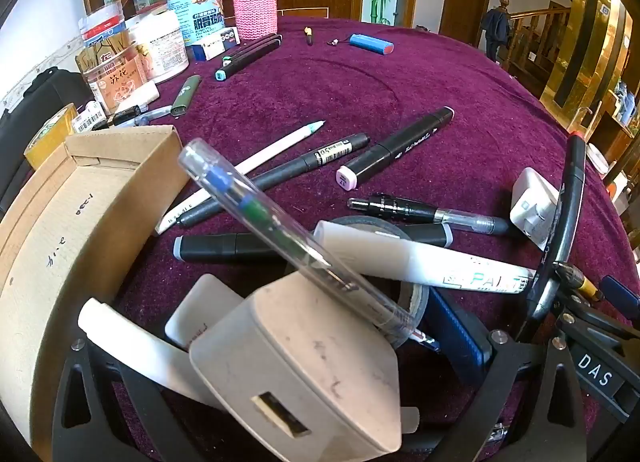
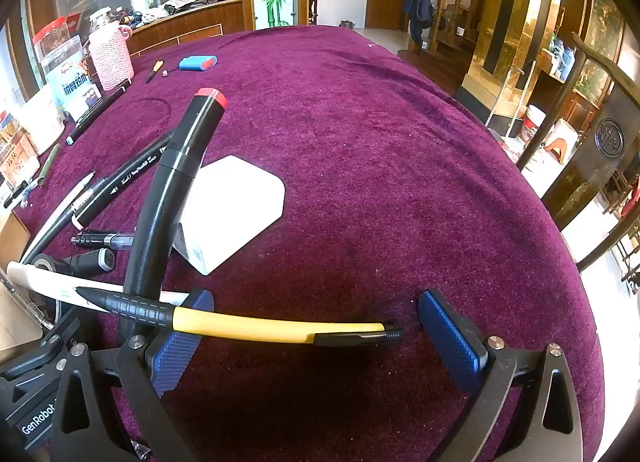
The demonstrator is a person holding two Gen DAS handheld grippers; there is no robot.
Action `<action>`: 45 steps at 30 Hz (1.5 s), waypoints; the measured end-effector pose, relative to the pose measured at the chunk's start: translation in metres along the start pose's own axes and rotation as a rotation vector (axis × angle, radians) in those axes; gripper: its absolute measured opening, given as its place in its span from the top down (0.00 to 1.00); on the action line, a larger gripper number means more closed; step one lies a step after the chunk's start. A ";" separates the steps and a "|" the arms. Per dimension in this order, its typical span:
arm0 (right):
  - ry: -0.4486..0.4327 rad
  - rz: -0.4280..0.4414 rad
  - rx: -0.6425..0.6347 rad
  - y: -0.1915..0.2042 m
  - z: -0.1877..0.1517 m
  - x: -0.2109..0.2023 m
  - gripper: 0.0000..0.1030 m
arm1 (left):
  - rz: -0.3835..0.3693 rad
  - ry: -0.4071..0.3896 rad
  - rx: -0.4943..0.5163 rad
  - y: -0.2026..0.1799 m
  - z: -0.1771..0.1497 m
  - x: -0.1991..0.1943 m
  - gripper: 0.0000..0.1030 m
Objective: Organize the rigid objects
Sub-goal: 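Lift the white charger with the left tool toward the cardboard tray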
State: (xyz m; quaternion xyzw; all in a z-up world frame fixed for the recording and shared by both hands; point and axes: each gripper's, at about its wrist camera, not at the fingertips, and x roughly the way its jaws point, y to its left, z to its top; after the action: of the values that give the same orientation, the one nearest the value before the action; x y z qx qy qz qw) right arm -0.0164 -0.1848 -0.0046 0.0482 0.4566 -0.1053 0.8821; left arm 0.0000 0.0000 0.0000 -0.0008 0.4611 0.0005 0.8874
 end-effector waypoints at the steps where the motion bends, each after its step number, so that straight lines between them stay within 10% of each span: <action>1: 0.001 0.002 0.002 0.000 0.000 0.000 0.01 | 0.000 0.000 0.000 0.000 0.000 0.000 0.01; 45: 0.070 0.041 -0.048 -0.002 0.005 0.002 0.01 | -0.084 0.053 0.109 0.005 -0.015 -0.017 0.00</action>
State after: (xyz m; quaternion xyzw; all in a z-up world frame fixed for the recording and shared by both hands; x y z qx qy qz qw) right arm -0.0116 -0.1877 -0.0030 0.0400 0.4886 -0.0745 0.8684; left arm -0.0220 0.0051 0.0055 0.0281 0.4832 -0.0616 0.8729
